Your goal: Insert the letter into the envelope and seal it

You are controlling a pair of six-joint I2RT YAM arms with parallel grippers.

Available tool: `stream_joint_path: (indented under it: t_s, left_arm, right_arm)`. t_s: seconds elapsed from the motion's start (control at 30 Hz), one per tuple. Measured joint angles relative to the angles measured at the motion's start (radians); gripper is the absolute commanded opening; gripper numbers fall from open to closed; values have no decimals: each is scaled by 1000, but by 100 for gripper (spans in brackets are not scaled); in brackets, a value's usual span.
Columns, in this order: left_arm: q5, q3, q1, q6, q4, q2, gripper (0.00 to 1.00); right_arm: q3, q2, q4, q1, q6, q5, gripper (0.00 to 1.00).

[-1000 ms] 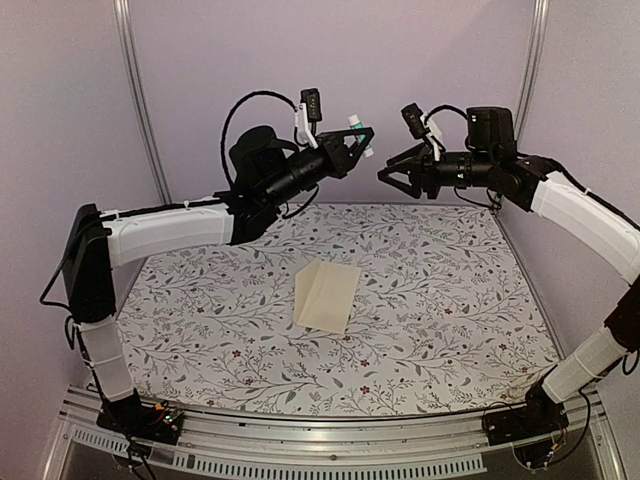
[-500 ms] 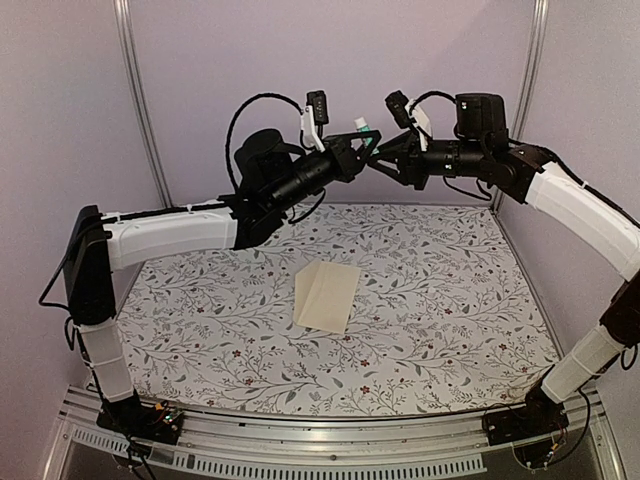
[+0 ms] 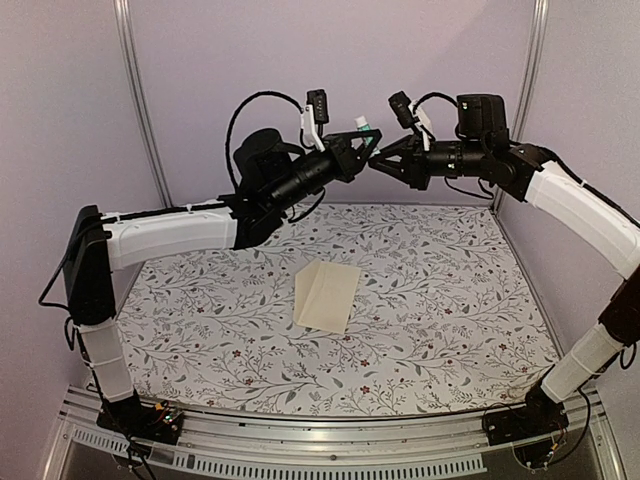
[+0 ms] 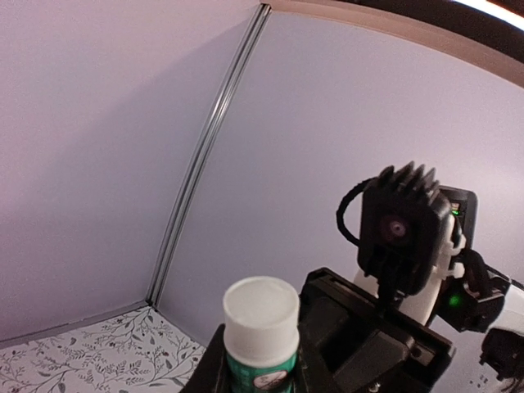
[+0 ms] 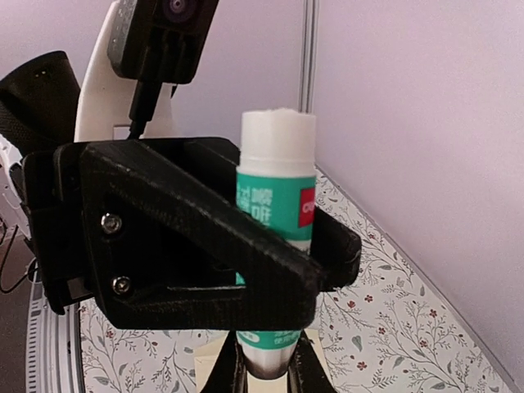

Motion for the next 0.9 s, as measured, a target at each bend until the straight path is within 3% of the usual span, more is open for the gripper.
stream_joint_path:
  t_s: [0.23,0.37,0.47,0.57,0.7,0.8,0.9]
  left_arm:
    - [225,0,24,0,72,3,0]
    - [443,53,56,-61,111,50,0]
    - [545,89,69,-99,131,87,0]
    - [582,98,72,-108,136,95,0]
    - [559,97,71,-95,110,95,0]
    - [460,93,71,-57,60,92,0]
    - [349,79,68,-26,16,74,0]
  right_arm:
    - [8,51,58,-115,122,-542,4]
    - [-88,71,322,-140,351,-774,7]
    - [-127,90,475,-148,522,-869,21]
    - [-141,101,549,-150,625,-915,34]
    - [-174,92,600,-169,678,-918,44]
    - [-167,71,438,-197,587,-834,46]
    - [-148,33,243,-198,397,-622,46]
